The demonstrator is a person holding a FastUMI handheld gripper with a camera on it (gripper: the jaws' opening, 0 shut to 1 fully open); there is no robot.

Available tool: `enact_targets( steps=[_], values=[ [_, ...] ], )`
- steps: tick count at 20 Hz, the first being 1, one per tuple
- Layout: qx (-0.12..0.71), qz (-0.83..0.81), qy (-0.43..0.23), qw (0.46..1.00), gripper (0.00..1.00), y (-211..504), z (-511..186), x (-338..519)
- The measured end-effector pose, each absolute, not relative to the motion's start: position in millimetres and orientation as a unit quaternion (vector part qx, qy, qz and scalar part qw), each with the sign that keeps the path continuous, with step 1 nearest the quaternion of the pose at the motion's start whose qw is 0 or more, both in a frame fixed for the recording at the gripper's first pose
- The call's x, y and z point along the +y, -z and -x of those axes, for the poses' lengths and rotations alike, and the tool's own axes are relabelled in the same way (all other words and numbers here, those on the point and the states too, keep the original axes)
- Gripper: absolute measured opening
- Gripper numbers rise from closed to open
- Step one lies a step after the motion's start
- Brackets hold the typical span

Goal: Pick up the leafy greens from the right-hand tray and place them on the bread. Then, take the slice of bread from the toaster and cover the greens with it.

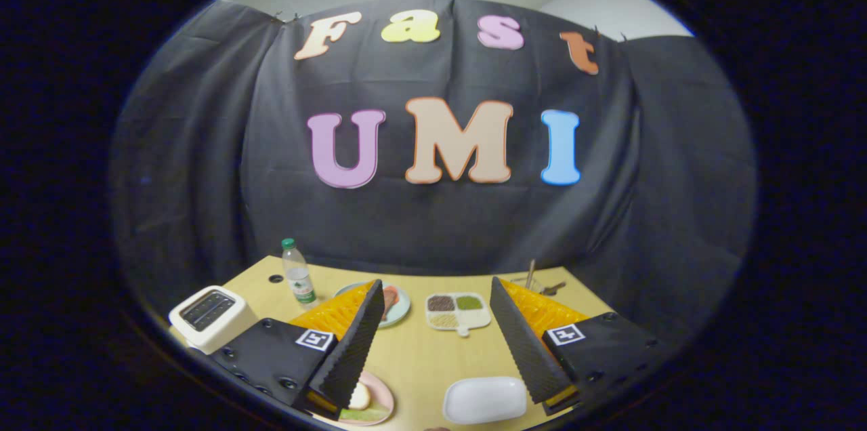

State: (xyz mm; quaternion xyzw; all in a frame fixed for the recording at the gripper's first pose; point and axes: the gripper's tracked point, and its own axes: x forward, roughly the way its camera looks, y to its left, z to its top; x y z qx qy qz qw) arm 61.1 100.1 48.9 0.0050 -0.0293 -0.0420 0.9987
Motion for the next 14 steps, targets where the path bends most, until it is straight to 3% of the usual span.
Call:
enact_targets(
  steps=[7, 14],
  values=[
    [-0.060, 0.071, 0.095, 0.991, 1.00, -57.4, -38.4, 80.6],
    [-0.039, 0.082, 0.082, 0.992, 1.00, -39.6, -37.6, 94.5]
  ],
)
